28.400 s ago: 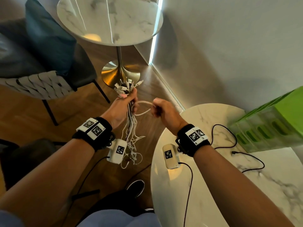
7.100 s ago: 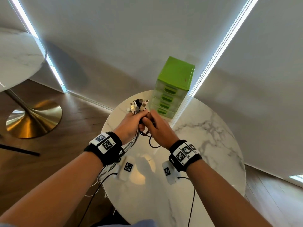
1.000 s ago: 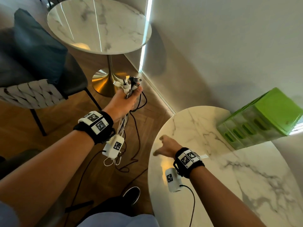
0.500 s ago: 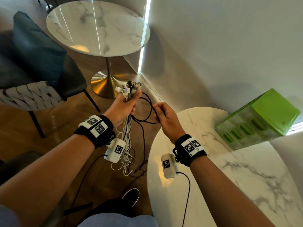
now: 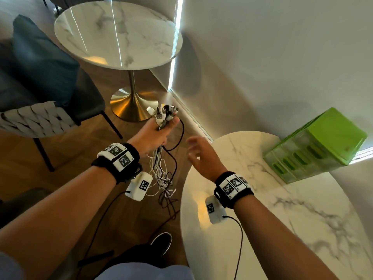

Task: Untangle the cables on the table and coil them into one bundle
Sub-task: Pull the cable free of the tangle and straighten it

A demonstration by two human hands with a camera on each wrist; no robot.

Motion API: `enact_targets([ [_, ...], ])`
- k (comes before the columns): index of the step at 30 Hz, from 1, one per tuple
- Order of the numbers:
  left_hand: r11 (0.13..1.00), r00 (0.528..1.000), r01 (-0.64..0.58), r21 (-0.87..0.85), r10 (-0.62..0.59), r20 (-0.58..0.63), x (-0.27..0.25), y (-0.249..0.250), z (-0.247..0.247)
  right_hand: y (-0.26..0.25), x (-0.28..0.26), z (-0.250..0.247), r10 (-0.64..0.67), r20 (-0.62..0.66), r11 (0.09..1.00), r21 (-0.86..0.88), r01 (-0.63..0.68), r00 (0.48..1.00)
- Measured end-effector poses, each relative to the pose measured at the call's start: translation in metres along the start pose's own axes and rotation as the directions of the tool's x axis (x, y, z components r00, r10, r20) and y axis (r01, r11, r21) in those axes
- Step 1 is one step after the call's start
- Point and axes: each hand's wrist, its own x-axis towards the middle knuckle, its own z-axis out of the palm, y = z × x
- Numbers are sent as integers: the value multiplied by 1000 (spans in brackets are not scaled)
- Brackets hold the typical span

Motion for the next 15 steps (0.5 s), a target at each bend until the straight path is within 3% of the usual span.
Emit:
enact_targets([
  [2,998,993,6,64,-14,117,-5,-2,3,-16,15,-6,101,-60,982,168,-90,993],
  [4,997,986,-5,83,-9,165,-9,0,5,-27,26,-13,122,-1,962,246,-118,993],
  [7,1000,996,-3,20,1,85,-9,1,0,-31,30,-19,20,-26,997,74,-18,999],
  [11,998,1000,-7,-55,6,-6,-5,-1,-7,-22,19,-18,-29,-65,967,252,45,997],
  [13,992,998,-22,-121,14,-67,-3,0,-11,-12,12,-22,-99,19,969,229,92,995],
  [15,988,992,-36,-148,17,-127,1,3,-19,-2,4,-26,-109,190,991,101,91,976],
])
